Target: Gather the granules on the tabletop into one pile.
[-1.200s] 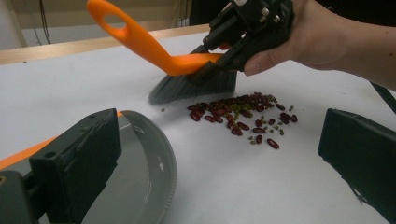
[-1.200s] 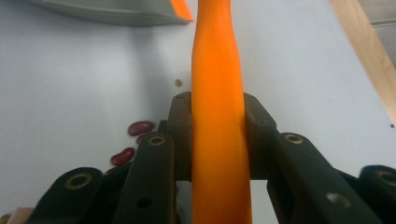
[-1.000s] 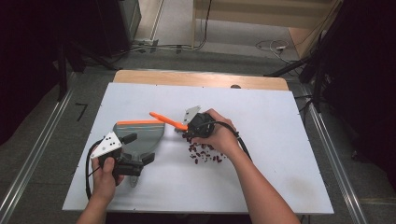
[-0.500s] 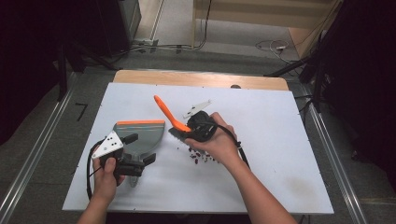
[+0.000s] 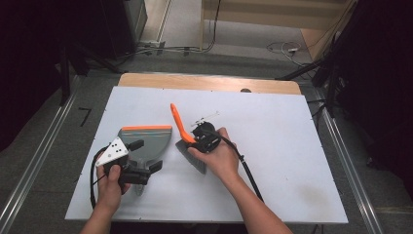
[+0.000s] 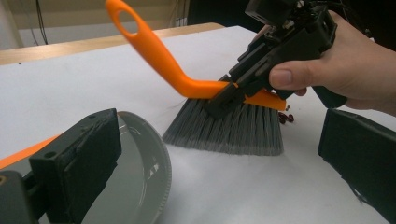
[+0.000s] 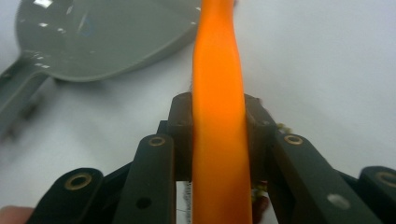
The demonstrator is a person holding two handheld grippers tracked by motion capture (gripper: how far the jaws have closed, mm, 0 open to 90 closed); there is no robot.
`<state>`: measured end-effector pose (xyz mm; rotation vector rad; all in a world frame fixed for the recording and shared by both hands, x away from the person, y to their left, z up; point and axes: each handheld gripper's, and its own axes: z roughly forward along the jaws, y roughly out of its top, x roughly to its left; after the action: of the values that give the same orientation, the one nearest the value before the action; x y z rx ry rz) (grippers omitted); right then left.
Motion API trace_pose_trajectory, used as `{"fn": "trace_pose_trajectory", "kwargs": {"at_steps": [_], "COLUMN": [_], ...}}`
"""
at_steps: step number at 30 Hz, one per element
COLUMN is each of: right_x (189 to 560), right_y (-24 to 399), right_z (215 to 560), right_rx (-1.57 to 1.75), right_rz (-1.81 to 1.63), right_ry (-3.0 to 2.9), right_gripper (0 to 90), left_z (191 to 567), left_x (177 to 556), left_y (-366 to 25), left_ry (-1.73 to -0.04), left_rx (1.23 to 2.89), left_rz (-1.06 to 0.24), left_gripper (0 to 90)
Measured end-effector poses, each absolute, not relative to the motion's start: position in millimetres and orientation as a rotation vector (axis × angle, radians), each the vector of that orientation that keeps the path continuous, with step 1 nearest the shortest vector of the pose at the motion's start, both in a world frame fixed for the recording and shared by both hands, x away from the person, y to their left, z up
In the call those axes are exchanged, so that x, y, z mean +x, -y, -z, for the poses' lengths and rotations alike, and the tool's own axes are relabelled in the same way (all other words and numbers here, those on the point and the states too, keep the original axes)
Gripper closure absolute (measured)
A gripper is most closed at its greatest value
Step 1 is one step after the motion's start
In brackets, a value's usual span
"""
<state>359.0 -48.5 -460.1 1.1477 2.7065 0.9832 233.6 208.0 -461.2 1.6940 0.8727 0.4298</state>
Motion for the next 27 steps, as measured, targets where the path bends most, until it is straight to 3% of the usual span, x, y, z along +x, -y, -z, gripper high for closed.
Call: {"fn": "trace_pose_trajectory", "kwargs": {"at_steps": [27], "right_x": [374.3], "right_y": [137.1], "right_z": [468.9], "right_rx": [1.519], "right_rz": [-0.985], "right_ry": [-2.447], "right_gripper": [67.5], "left_z": [461.3], "left_x": [232.6], "left_y": [-207.2], "left_ry": [-0.872], "left_rx": [1.695], "left_rz": [-0.428], "left_gripper": [0.0]}}
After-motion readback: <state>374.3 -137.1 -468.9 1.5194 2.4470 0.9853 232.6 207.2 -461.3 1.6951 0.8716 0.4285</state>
